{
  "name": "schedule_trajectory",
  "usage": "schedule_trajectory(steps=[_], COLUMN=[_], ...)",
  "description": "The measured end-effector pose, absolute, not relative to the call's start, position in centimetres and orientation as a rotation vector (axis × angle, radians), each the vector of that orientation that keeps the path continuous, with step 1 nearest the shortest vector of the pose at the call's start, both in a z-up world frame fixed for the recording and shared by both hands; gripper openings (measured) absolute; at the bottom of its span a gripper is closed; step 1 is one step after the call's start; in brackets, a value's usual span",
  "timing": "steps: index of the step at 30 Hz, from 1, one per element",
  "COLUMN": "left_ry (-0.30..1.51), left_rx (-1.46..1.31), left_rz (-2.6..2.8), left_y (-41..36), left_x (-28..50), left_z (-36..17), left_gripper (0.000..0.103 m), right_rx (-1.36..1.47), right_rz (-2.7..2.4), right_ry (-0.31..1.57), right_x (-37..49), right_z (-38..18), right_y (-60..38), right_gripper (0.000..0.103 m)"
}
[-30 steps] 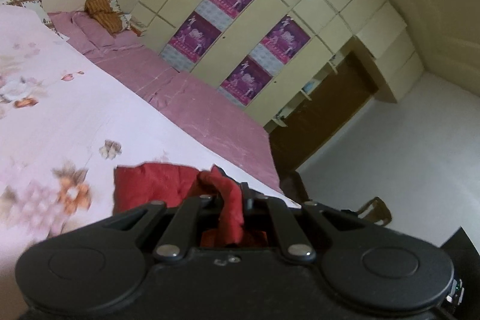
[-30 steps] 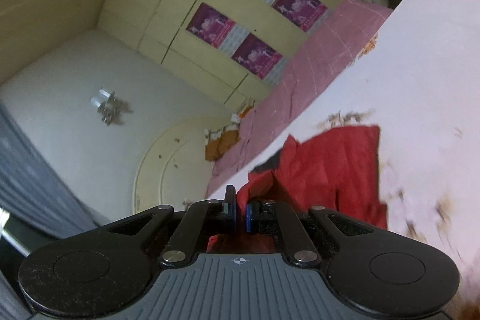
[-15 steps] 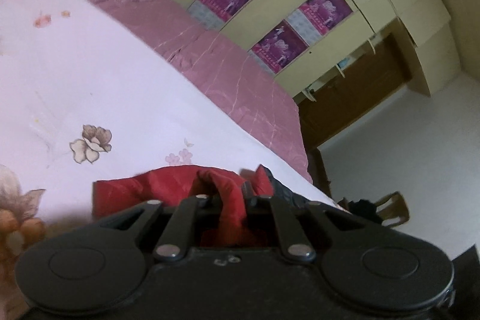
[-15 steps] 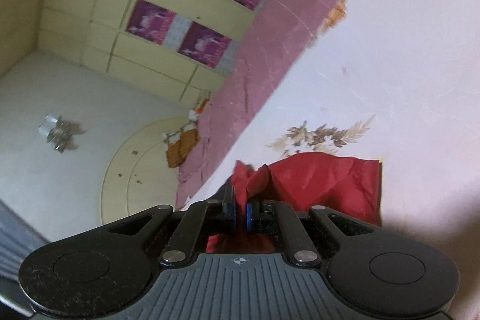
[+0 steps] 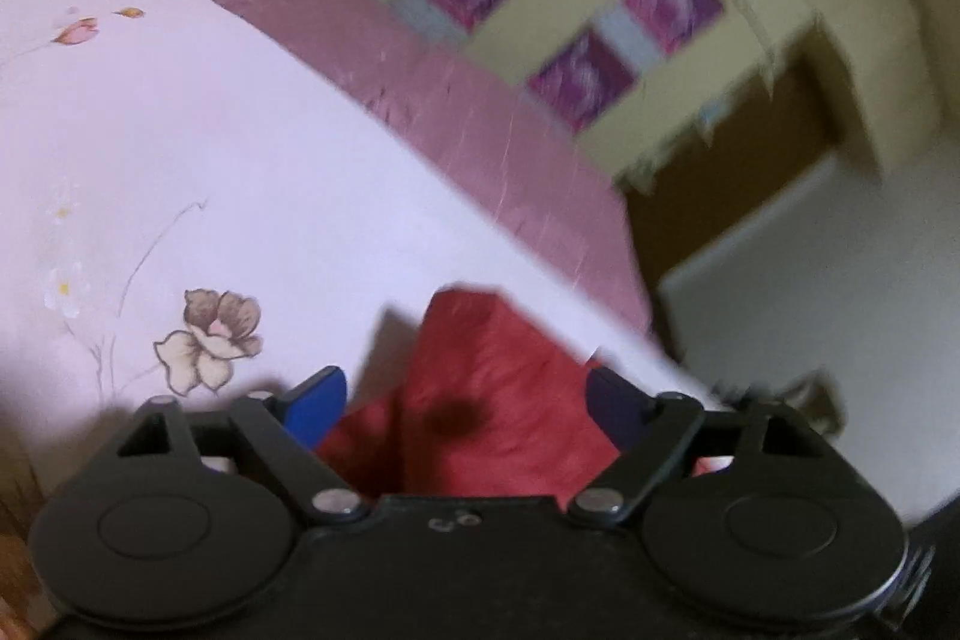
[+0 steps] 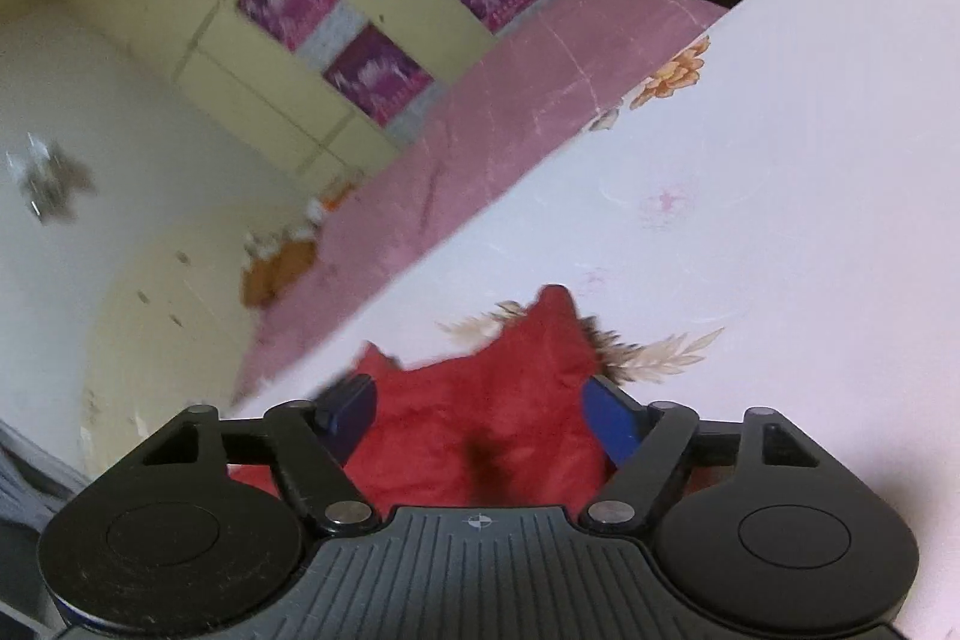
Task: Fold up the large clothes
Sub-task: 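Lay the hem over the collar and open both tools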
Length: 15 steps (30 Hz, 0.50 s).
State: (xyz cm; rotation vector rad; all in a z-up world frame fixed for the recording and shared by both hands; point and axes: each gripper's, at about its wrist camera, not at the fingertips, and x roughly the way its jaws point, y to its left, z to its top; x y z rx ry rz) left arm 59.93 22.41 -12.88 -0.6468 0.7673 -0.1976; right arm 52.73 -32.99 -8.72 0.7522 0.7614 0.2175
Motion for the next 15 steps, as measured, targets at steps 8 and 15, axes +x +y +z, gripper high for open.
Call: schedule_trajectory(steps=[8,15], left_ry=[0.903,0.632], left_rx=[-0.386,-0.276], left_rz=[-0.264,-0.271], left_y=[19.2,18.6], left_x=[62.0,60.1], left_z=[-13.6,-9.0], left_gripper=[0.028,0.008], right_rx=[0.550,0.396], right_rz=[0.179,0.223], right_ry=[0.877,0.630], right_x=[55.5,53.4], right_z=[-10.8,-6.7], right_y=[-29.7,-28.4], right_gripper=[0.016,0.003])
